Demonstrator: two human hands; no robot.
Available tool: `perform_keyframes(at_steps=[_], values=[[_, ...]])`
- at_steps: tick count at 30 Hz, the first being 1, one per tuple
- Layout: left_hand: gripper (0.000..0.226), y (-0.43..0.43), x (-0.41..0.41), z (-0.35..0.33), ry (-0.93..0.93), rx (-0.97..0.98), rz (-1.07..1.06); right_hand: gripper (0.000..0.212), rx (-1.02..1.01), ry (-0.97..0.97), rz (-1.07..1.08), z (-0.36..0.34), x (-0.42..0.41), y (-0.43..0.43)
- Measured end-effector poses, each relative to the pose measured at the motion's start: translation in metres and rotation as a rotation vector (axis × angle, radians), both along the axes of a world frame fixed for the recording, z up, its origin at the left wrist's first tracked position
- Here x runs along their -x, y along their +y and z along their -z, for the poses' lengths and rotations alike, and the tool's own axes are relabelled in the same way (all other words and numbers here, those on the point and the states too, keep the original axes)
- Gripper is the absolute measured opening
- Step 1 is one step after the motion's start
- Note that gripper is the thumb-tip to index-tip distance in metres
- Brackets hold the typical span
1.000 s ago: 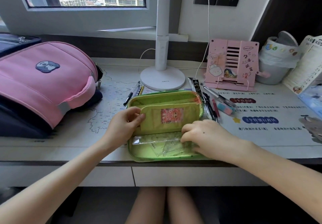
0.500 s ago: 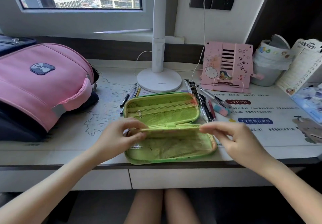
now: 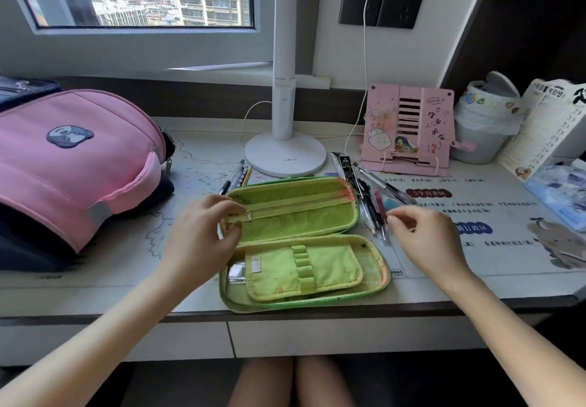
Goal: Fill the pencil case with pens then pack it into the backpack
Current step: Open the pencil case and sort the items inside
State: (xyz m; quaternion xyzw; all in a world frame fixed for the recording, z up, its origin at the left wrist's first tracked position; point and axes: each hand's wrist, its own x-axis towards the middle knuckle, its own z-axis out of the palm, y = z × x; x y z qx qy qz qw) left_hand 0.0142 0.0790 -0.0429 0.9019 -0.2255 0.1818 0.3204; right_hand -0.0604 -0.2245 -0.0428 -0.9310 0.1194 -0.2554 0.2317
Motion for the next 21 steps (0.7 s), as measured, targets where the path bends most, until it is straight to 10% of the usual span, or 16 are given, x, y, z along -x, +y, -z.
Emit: perform_keyframes(at_steps=[8, 21], values=[[0.021, -0.019, -0.049, -0.002, 0.024, 0.029, -0.194, 0.016, 0.089, 0.057, 0.199, 0.003, -0.083, -0.029], [0.018, -0.031, -0.083, -0.002, 0.385, 0.127, 0.102, 0.033, 0.374, 0.203, 0.024, -0.002, -0.154, -0.026]])
